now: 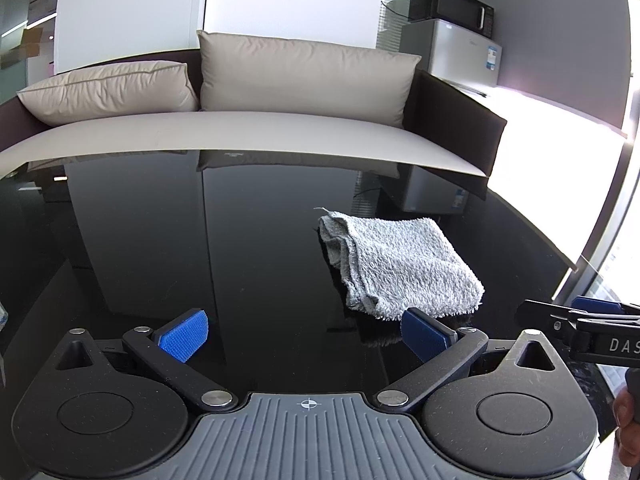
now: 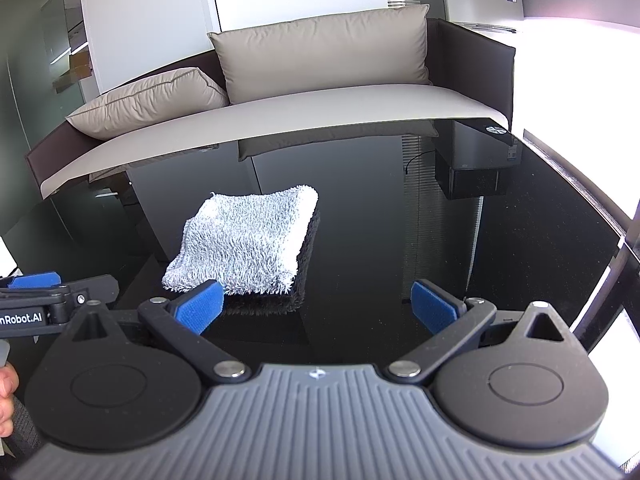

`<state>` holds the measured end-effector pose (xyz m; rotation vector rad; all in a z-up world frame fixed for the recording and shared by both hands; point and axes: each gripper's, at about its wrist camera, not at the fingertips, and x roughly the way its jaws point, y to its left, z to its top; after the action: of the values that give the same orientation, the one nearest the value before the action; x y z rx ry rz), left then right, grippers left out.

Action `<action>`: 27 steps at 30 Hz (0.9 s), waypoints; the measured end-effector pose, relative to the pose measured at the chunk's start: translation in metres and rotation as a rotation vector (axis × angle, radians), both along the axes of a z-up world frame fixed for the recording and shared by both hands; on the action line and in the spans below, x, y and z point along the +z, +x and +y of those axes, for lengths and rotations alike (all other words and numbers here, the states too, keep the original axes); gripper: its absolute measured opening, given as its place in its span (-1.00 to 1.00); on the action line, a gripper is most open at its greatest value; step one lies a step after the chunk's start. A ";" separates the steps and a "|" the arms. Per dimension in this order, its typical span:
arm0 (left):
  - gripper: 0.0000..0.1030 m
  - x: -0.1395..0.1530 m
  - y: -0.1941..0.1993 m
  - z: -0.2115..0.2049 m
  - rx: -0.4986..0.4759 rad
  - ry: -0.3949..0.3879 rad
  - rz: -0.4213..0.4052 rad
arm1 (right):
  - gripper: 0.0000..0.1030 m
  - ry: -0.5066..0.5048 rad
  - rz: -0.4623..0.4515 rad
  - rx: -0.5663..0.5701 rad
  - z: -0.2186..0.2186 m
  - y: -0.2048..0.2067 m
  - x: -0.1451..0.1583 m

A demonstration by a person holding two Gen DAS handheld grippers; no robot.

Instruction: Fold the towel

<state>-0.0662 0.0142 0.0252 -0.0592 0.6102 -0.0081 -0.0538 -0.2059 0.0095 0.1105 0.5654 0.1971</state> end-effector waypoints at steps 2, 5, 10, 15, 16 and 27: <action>0.98 0.000 -0.003 0.000 0.003 0.003 0.000 | 0.99 0.000 -0.001 0.000 0.000 -0.004 0.000; 0.98 0.000 -0.008 0.000 0.002 0.001 -0.002 | 0.99 -0.001 0.000 0.001 0.000 -0.011 0.000; 0.98 0.002 -0.015 -0.002 0.000 0.006 -0.007 | 0.99 -0.003 -0.004 -0.003 -0.002 -0.021 0.000; 0.98 0.003 -0.022 -0.002 -0.002 0.003 -0.010 | 0.99 -0.007 -0.005 -0.004 -0.003 -0.029 0.001; 0.98 0.003 -0.024 -0.002 -0.002 0.002 -0.011 | 0.99 -0.008 -0.007 -0.004 -0.003 -0.031 0.001; 0.98 0.003 -0.036 -0.004 -0.003 0.011 -0.013 | 0.99 -0.008 -0.009 -0.004 -0.005 -0.045 0.003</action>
<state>-0.1017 0.0103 0.0285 -0.0476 0.5976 -0.0079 -0.0983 -0.2114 0.0126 0.1027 0.5570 0.1912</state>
